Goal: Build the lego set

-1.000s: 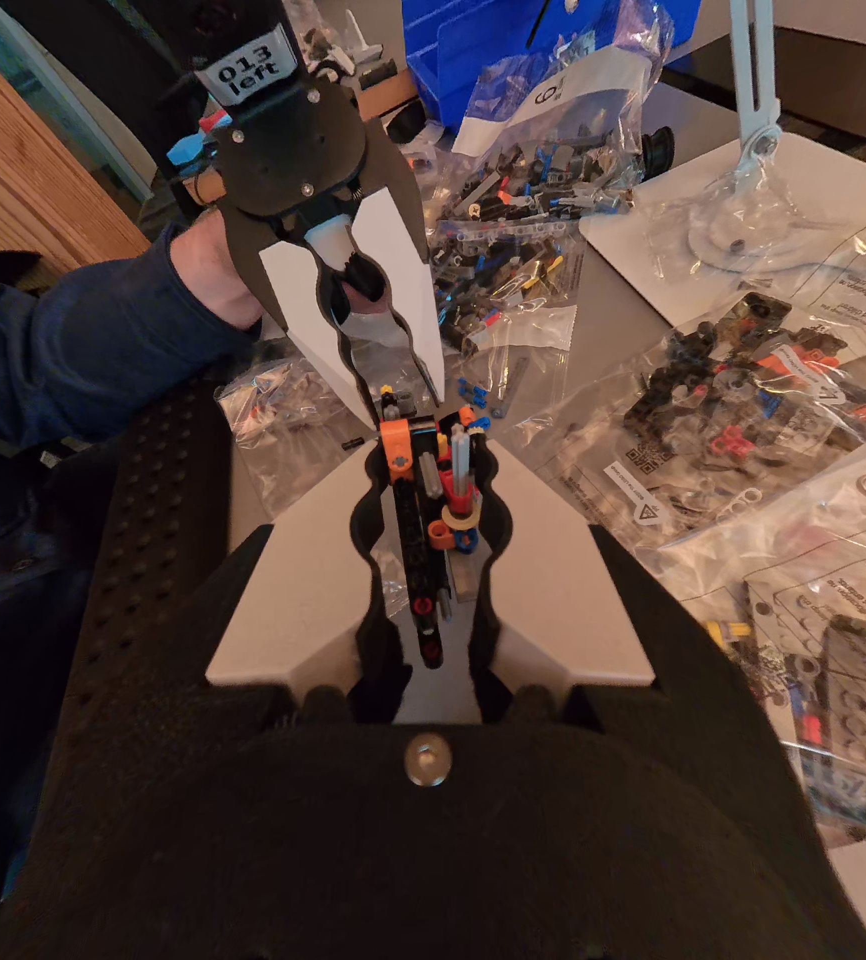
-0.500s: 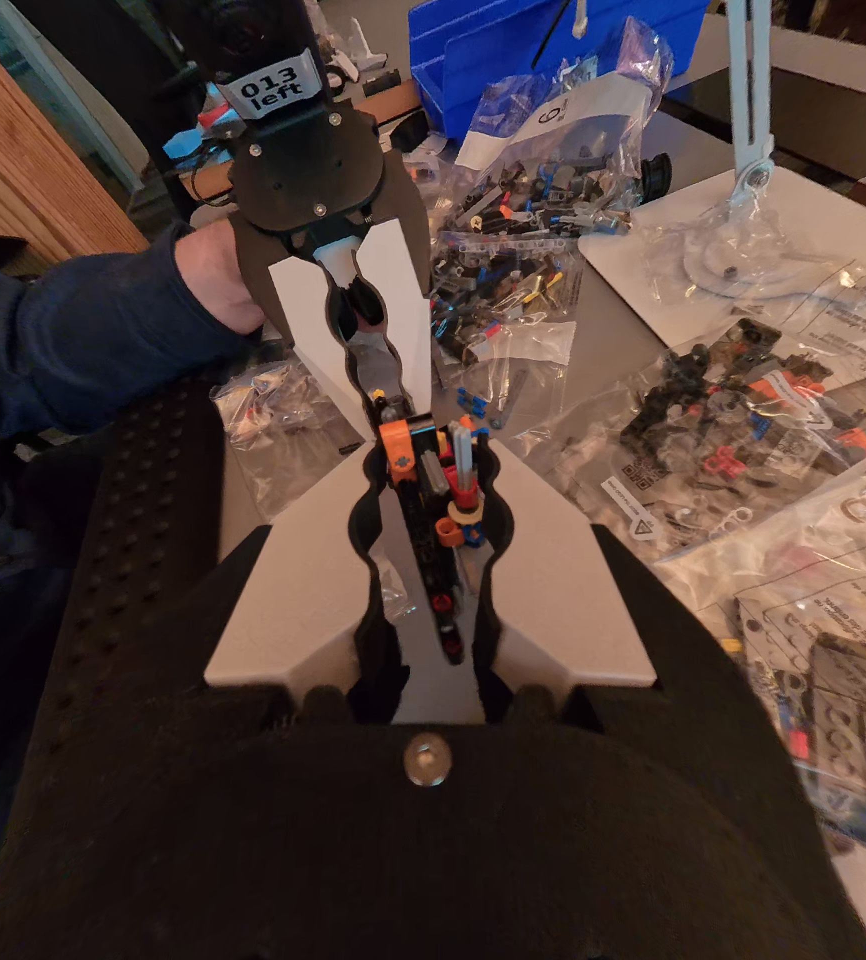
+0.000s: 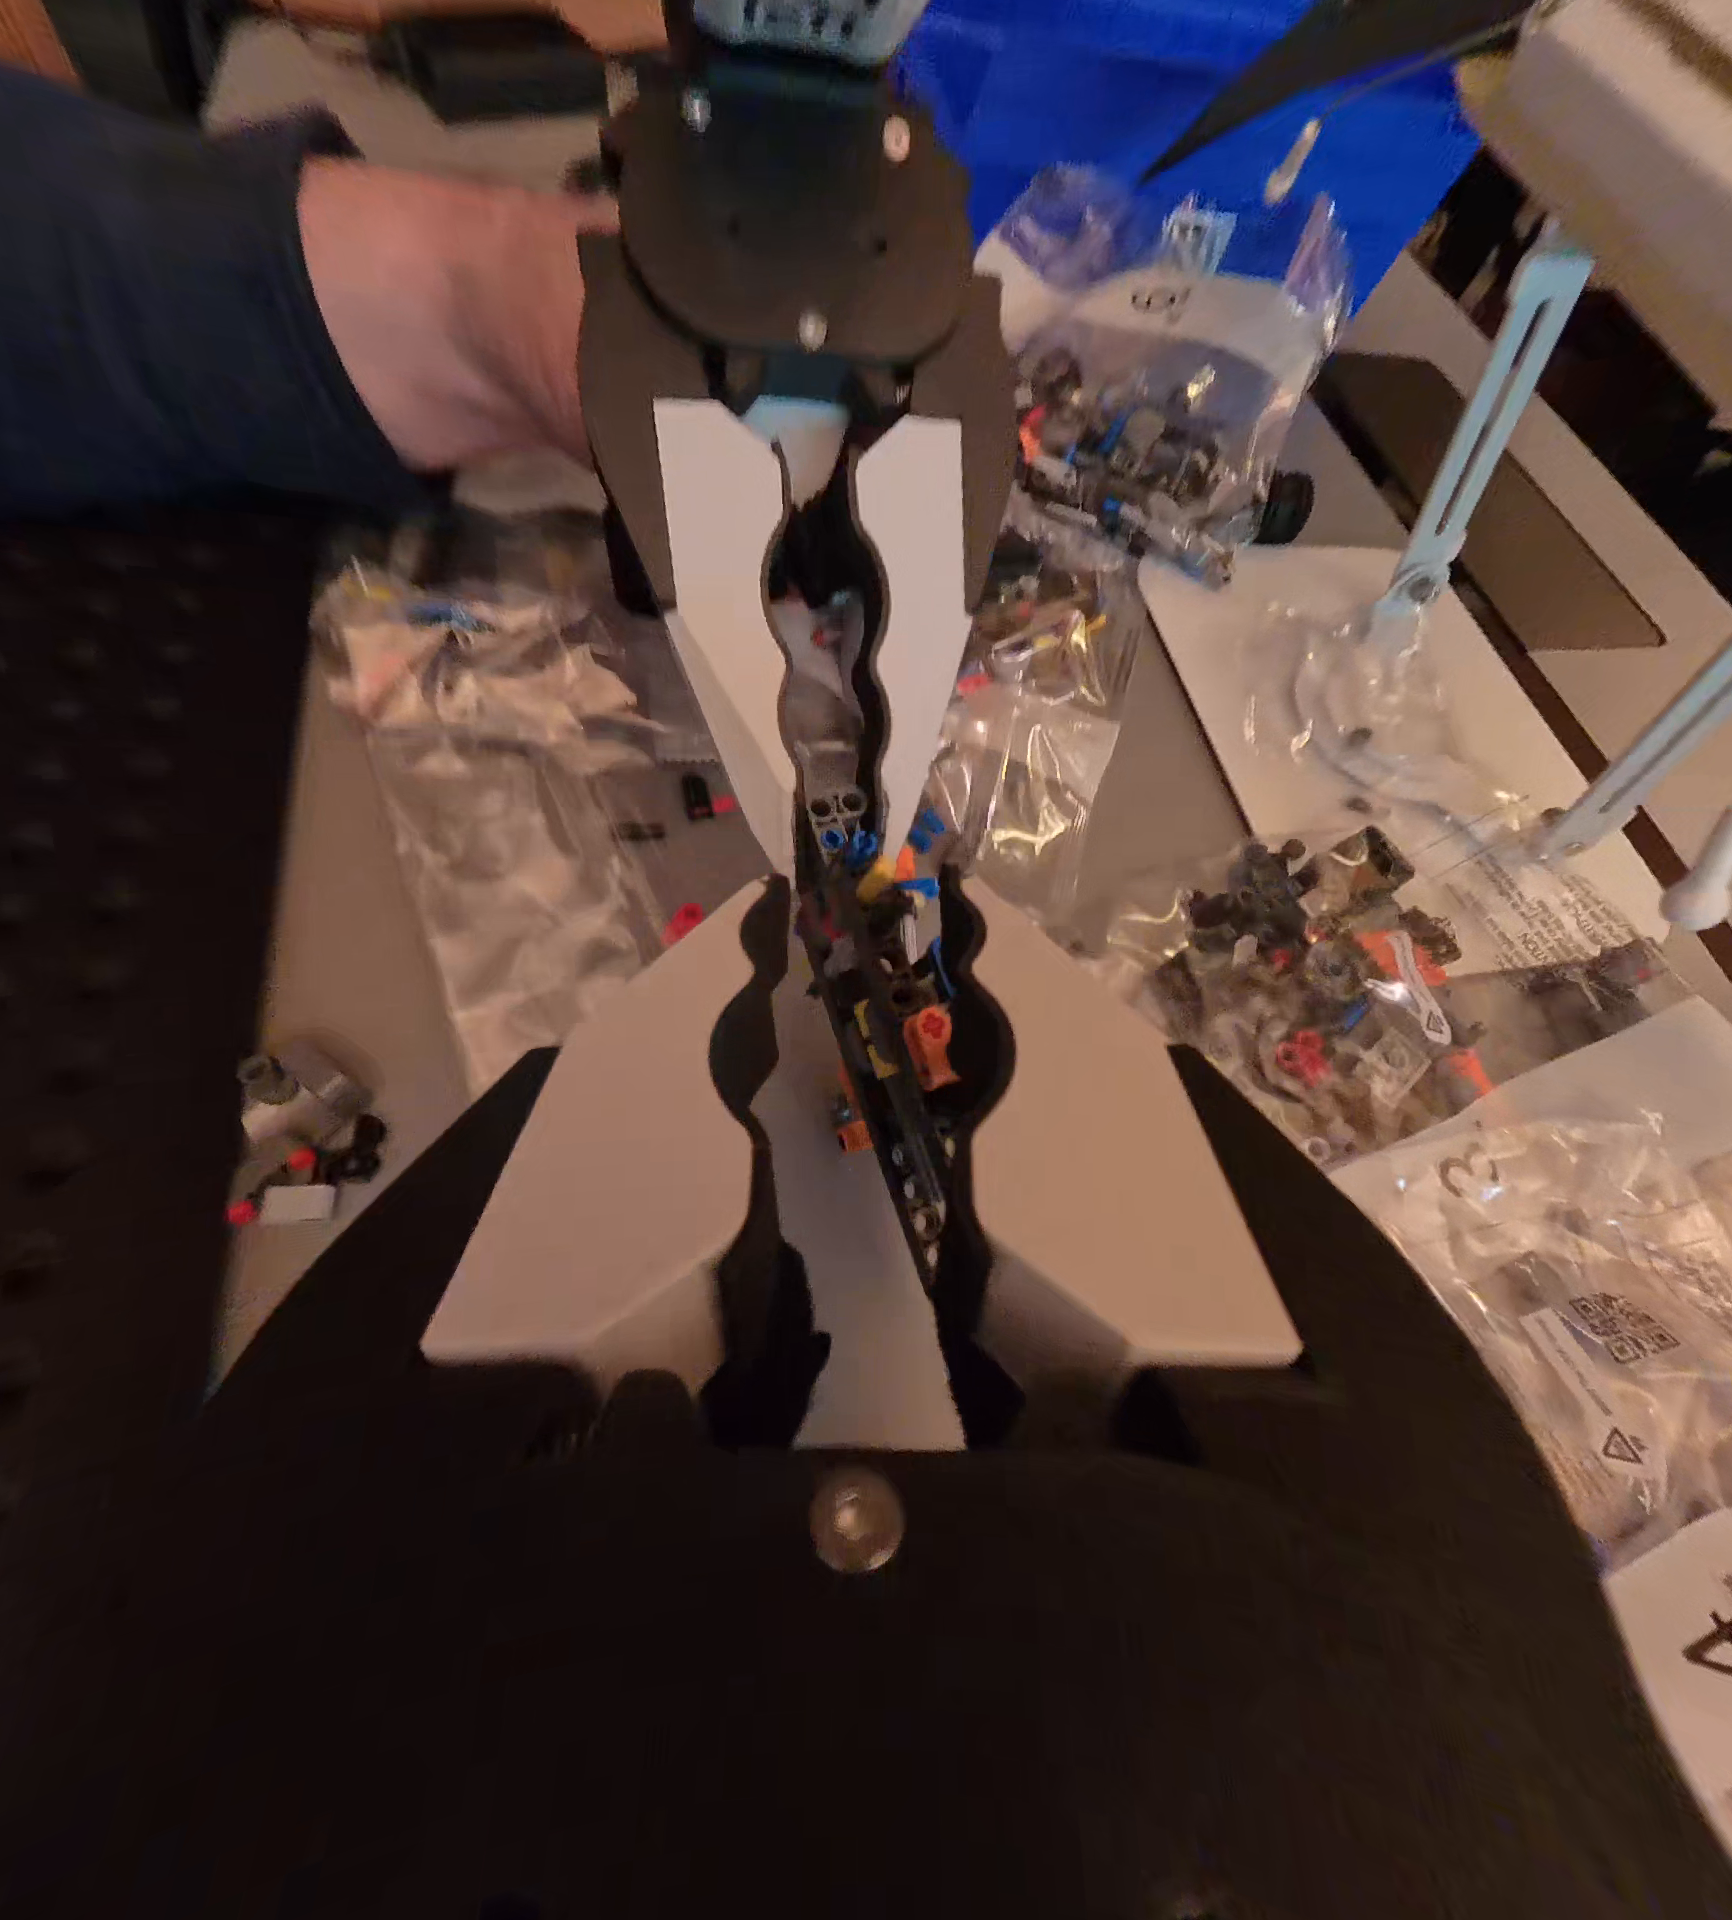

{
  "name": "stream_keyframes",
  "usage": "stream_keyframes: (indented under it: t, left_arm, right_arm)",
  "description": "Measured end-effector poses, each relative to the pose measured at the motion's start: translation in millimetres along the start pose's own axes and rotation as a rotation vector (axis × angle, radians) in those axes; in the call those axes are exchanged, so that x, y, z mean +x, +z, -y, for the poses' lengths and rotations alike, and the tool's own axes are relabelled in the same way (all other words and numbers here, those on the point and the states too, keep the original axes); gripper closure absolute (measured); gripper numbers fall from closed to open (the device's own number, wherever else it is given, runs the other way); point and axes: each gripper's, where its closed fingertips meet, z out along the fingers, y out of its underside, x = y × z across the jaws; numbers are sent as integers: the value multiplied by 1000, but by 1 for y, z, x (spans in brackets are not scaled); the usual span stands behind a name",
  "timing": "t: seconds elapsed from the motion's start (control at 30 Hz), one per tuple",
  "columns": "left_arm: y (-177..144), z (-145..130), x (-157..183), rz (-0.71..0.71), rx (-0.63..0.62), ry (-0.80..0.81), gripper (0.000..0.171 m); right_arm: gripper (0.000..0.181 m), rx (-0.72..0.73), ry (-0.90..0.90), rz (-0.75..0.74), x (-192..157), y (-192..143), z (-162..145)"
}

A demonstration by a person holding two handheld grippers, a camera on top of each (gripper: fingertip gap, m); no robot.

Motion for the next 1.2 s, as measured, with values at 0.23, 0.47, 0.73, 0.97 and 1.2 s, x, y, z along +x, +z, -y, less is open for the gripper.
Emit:
stream_keyframes:
  t: [0.23, 0.47, 0.73, 0.97, 1.2]
  left_arm:
    - [1, 1, 2, -2, 2, 15, 156]
    - [0, 3, 2, -4, 14, 16, 156]
    - [-1, 5, 2, -1, 31, 22, 156]
    - [4, 12, 0, 36, 43, 38, 137]
    - [17, 1, -4, 91, -52, 99, 161]
  right_arm:
    - [179, -27, 39, -6, 3, 4, -7]
    - [180, -16, 73, 5, 5, 3, -6]
    - [181, 1, 102, 21, 5, 1, -3]
    - [181, 33, 132, 19, 7, 0, 0]
    - [181, 13, 100, 7, 5, 3, 0]
